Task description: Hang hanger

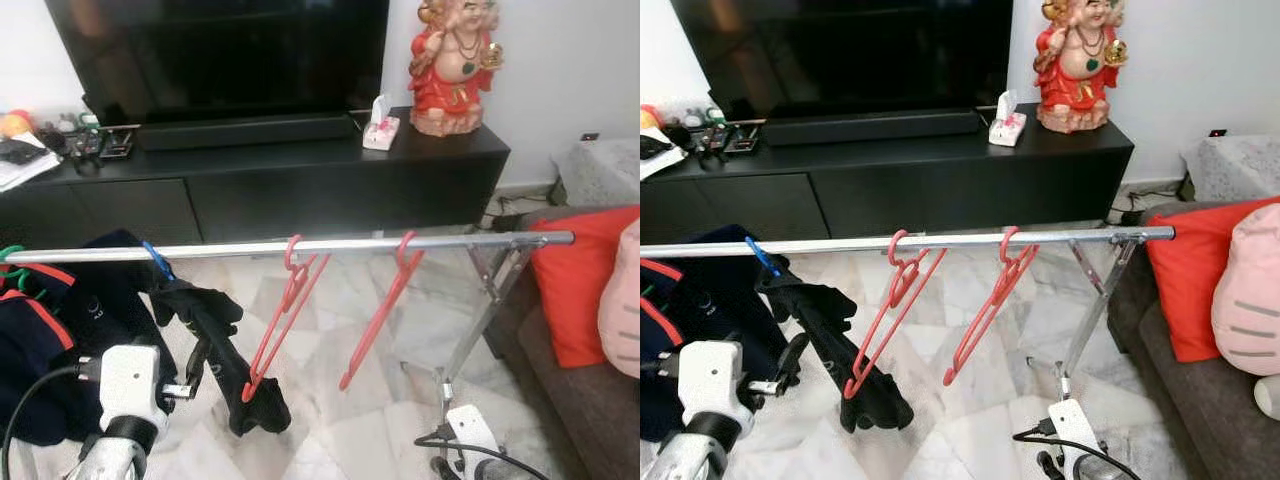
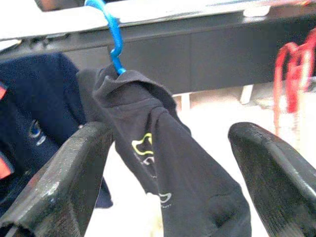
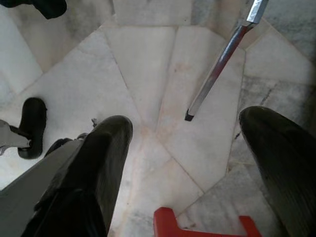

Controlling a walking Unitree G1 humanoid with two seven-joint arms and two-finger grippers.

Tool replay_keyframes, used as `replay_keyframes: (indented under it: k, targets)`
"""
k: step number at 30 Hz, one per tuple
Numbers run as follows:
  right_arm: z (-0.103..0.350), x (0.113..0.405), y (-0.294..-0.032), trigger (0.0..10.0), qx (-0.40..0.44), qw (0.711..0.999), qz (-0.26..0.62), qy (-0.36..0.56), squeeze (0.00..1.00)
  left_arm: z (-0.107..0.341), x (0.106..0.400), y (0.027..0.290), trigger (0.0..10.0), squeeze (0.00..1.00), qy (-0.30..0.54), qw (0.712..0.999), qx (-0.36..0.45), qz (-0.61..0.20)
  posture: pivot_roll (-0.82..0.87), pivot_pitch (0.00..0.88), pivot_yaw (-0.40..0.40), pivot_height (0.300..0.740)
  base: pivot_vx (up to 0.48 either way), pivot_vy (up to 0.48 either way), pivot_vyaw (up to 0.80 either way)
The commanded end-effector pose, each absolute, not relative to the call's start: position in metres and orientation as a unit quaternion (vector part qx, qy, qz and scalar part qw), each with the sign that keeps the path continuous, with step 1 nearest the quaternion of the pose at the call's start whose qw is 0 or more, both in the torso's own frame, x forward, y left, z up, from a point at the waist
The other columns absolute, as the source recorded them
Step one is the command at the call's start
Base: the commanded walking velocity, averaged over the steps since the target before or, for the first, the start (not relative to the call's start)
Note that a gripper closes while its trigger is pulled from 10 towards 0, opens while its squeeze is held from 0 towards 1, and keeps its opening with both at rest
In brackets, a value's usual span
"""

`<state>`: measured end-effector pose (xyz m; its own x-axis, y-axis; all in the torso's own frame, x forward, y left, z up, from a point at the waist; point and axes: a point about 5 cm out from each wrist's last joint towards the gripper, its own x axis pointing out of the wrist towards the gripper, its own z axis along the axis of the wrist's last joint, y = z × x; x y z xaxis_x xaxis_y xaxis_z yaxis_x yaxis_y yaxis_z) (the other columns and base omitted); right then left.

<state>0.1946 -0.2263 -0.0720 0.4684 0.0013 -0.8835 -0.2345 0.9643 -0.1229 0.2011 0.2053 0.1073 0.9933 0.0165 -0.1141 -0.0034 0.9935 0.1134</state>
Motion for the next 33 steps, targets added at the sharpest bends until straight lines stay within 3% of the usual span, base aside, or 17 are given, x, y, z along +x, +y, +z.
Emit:
replay_keyframes:
  k: [1, 5, 10, 17, 20, 24, 33]
  targets:
    - [-0.071, 0.198, -0.223, 10.0, -0.109, 0.853, 0.072, 0.506, 0.0, 0.104, 0.209, 0.213, 10.0, 0.0, 0.078, 0.995, 0.057, 0.035, -0.07, 0.0, -0.004, 0.74, 0.0, 0.0, 0.0]
    - [-0.071, 0.198, -0.222, 10.0, -0.111, 0.852, 0.075, 0.506, 0.0, 0.107, 0.238, 0.219, 10.0, 0.0, 0.089, 0.994, 0.017, 0.067, -0.07, 0.0, -0.011, 0.74, 0.0, 0.0, 0.0]
    - [-0.071, 0.198, -0.222, 10.0, -0.108, 0.853, 0.074, 0.505, 0.0, 0.111, 0.263, 0.212, 10.0, 0.0, 0.112, 0.993, -0.011, 0.046, -0.08, 0.0, -0.003, 0.74, 0.0, 0.0, 0.0]
    - [-0.071, 0.198, -0.222, 10.0, -0.106, 0.854, 0.072, 0.504, 0.0, 0.112, 0.266, 0.21, 10.0, 0.0, 0.118, 0.992, -0.012, 0.041, -0.08, 0.0, -0.003, 0.74, 0.0, 0.0, 0.0]
    - [-0.071, 0.199, -0.221, 10.0, -0.107, 0.854, 0.073, 0.505, 0.0, 0.105, 0.263, 0.206, 10.0, 0.0, 0.167, 0.986, -0.013, 0.015, -0.07, 0.0, -0.007, 0.74, 0.0, 0.0, 0.0]
    - [-0.071, 0.199, -0.221, 10.0, -0.107, 0.853, 0.075, 0.505, 0.0, 0.1, 0.264, 0.213, 10.0, 0.0, 0.203, 0.977, -0.019, 0.068, -0.07, 0.0, -0.013, 0.74, 0.0, 0.0, 0.0]
    - [-0.07, 0.2, -0.221, 10.0, -0.107, 0.854, 0.075, 0.504, 0.0, 0.091, 0.276, 0.21, 10.0, 0.0, 0.232, 0.969, -0.053, 0.074, -0.07, 0.0, -0.015, 0.74, 0.0, 0.0, 0.0]
